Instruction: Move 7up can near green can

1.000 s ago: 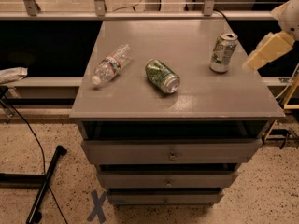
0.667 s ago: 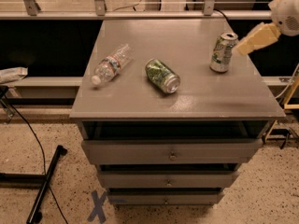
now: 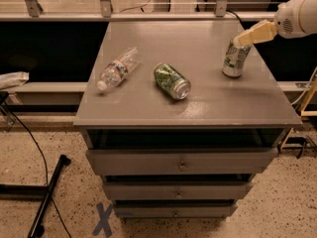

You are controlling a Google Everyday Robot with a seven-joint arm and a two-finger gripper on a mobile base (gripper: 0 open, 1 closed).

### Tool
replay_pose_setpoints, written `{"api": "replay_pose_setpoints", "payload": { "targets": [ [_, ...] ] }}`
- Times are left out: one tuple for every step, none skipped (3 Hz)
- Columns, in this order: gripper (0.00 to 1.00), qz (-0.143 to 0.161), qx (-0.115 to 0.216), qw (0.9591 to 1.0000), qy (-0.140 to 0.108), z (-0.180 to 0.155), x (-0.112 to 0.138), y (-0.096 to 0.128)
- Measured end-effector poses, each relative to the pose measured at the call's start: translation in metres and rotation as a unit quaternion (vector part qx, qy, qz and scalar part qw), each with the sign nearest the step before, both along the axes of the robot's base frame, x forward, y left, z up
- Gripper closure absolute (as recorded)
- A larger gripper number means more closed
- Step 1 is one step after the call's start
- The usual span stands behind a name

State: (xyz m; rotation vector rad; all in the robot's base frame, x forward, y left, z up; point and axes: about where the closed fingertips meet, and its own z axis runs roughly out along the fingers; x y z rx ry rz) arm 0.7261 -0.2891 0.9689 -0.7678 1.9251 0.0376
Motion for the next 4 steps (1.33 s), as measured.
{"api": "replay_pose_setpoints", "payload": {
  "targets": [
    [0.00,-0.006,0.042,0.9990,0.014,-0.019,0.010,-0.002],
    [0.02,0.003,0.072,0.9963,0.046,-0.046,0.012,0.004],
    [0.24,0.010,0.081,0.9947,0.062,-0.060,0.013,0.008],
    [0.47,0.033,0.085,0.9936,0.067,-0.067,0.016,0.017]
  ]
}}
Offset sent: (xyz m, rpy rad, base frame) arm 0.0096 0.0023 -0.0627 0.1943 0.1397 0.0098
